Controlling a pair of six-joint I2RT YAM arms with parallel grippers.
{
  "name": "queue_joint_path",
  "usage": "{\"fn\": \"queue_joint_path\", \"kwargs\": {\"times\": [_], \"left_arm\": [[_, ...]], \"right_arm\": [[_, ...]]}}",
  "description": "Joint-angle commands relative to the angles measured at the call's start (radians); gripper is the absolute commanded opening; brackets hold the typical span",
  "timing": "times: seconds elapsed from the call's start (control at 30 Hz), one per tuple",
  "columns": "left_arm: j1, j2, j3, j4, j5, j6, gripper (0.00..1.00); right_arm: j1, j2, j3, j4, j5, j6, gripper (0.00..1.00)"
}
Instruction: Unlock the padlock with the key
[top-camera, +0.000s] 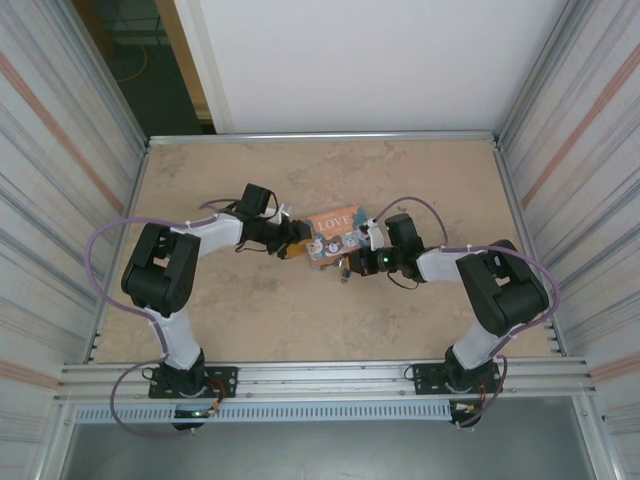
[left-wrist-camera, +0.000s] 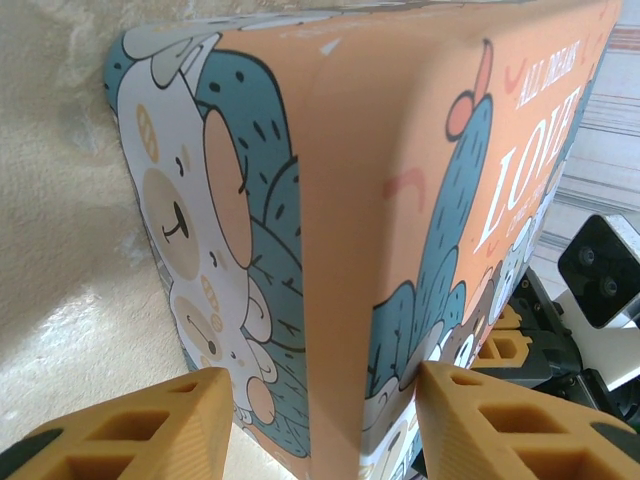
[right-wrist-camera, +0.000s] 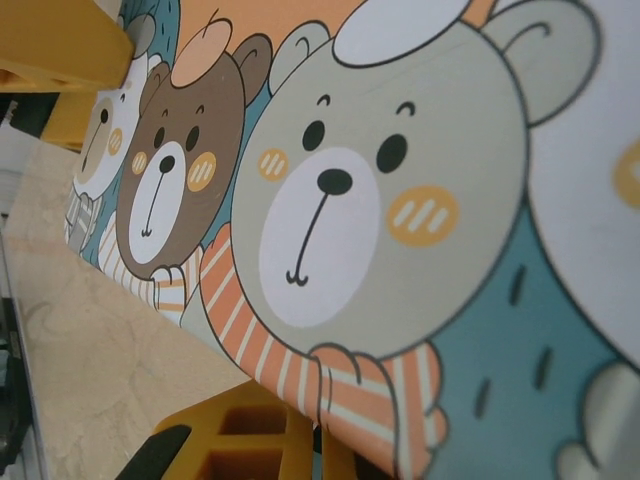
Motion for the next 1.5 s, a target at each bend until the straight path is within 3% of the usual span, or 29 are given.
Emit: {"fn": "queue_joint_path", "kwargs": {"times": [0.0, 0.77, 1.47], "left_arm": [[-0.003, -0.003, -0.038, -0.039, -0.042, -0.008, 0.51], [-0.047, -0.06, -0.13, 0.013, -0.07, -0.073, 0.51], [-0.046, -0.047, -0.128, 0.007, -0.076, -0.063, 0.52]], "right_arm": [[-0.02, -0.023, -0.034, 0.028, 0.024, 0.069, 0.03], [-0.034, 0.036, -0.115, 0.376, 0.132, 0.563, 0.0], [-0.02, 0.101, -0.081, 0.445, 0.179, 0.673, 0.0]]}}
